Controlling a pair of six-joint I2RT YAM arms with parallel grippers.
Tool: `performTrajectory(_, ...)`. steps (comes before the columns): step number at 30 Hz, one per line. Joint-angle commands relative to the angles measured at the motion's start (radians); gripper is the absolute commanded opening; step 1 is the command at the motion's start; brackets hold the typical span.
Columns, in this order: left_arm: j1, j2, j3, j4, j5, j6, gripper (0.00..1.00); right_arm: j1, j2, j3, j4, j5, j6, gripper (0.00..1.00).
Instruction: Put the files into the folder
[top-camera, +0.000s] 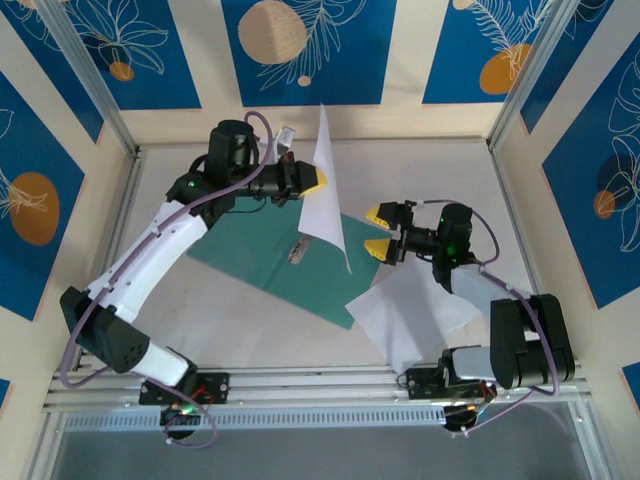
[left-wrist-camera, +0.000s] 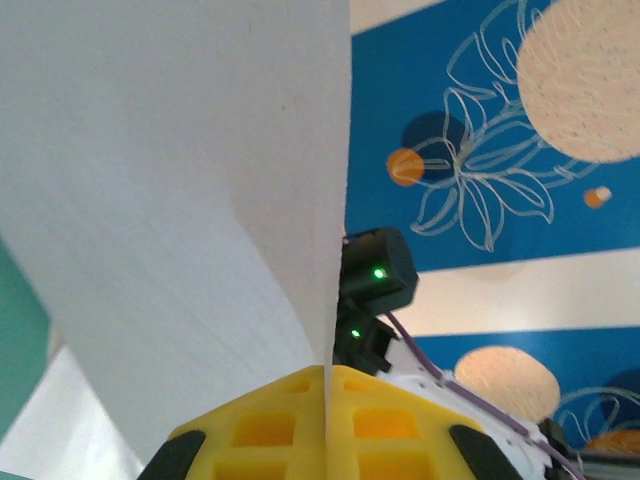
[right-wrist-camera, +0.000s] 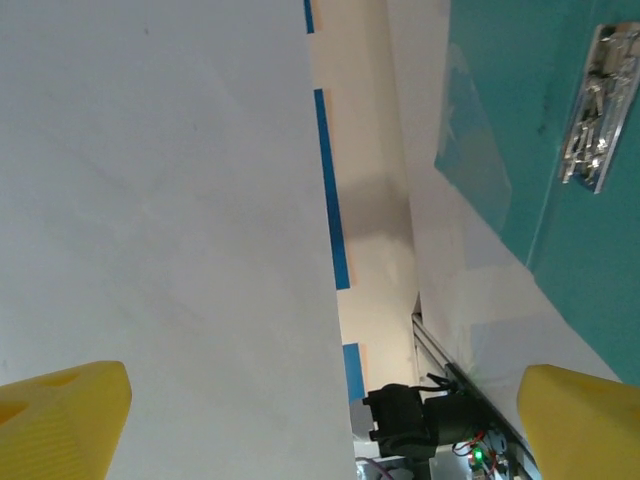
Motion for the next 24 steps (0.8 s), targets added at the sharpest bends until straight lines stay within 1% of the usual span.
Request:
performTrajectory(1, -0.035, -0.036, 0.008, 0.040, 0.054, -0.063, 0.00, 0.021, -0.037, -0.012, 0.106, 0.007, 0.062, 0.99)
performTrajectory(4, -0.044, -0.069, -0.032, 0.091, 0.065, -0.099, 0.00, 0.038, -0.053, -0.006, 0.129, 0.022, 0.085, 0.99)
performTrajectory(7, -0.044, -0.085, -0.068, 0.127, 0.102, -0.128, 0.00, 0.062, -0.059, 0.007, 0.169, 0.027, 0.120, 0.99)
performTrajectory(11, -0.042, -0.115, -0.131, 0.240, 0.141, -0.202, 0.00, 0.090, -0.057, 0.026, 0.198, 0.044, 0.145, 0.99)
performTrajectory(17, -0.028, -0.166, -0.210, 0.235, 0.150, -0.192, 0.00, 0.096, -0.065, 0.024, 0.303, 0.059, 0.205, 0.99)
performTrajectory(21, 0.005, -0.195, -0.296, 0.248, 0.177, -0.199, 0.00, 0.090, -0.106, 0.032, 0.310, 0.061, 0.192, 1.00)
performTrajectory(24, 0.024, -0.223, -0.347, 0.269, 0.205, -0.204, 0.00, 0.075, -0.124, 0.034, 0.315, 0.046, 0.194, 0.96)
